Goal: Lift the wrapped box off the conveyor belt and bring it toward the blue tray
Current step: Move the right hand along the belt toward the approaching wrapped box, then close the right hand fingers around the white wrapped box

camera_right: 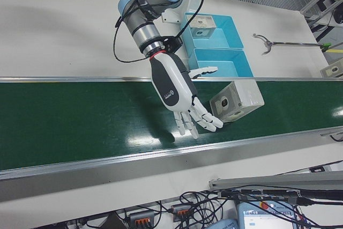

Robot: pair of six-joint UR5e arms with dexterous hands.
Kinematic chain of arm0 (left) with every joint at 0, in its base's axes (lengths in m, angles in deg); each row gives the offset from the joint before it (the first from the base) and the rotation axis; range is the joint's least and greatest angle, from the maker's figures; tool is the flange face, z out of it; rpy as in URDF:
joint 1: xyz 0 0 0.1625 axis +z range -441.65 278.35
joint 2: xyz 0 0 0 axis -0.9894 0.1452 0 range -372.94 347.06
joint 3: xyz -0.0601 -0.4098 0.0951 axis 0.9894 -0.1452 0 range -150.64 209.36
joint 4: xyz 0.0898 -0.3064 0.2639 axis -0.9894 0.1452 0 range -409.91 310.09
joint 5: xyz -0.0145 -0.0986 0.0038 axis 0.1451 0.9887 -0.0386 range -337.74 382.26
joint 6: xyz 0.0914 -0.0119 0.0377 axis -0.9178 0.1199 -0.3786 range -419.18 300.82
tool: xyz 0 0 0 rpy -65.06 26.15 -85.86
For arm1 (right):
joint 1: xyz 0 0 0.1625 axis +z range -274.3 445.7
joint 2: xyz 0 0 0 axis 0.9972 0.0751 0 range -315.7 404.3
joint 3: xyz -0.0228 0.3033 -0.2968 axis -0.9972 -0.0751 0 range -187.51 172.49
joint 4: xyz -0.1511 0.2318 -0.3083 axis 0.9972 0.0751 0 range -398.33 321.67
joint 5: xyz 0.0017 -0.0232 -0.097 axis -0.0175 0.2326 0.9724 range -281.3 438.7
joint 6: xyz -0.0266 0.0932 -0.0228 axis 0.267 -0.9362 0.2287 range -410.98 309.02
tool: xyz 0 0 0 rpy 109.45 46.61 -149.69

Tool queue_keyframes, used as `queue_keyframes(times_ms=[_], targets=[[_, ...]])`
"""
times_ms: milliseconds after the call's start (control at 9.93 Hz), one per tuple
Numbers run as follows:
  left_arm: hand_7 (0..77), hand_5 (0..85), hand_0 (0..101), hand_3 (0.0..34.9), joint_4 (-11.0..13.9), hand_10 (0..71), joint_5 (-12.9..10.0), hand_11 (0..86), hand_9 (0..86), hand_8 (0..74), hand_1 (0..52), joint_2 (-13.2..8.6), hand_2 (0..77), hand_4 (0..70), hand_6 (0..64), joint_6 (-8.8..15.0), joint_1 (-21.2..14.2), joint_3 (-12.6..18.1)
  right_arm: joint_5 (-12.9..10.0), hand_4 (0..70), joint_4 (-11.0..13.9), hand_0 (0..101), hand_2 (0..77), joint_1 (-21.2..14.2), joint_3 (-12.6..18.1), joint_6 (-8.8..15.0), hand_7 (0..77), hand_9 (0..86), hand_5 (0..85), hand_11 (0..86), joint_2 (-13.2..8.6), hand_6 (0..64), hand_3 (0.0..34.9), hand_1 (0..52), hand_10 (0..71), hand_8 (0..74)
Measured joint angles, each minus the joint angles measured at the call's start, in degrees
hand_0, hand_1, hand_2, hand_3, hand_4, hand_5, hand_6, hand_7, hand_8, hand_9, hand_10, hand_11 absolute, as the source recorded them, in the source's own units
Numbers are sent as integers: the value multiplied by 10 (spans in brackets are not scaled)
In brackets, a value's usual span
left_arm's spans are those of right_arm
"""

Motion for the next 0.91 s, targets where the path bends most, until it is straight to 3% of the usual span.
queue_keyframes(times_ms=[906], targets=[[5,5,0,0,0,0,0,0,0,5,0,0,11,0,0,0,0,0,0,27,-23,438,125,-7,-21,0,169,71,175,65,0,0,298,115,38,16]])
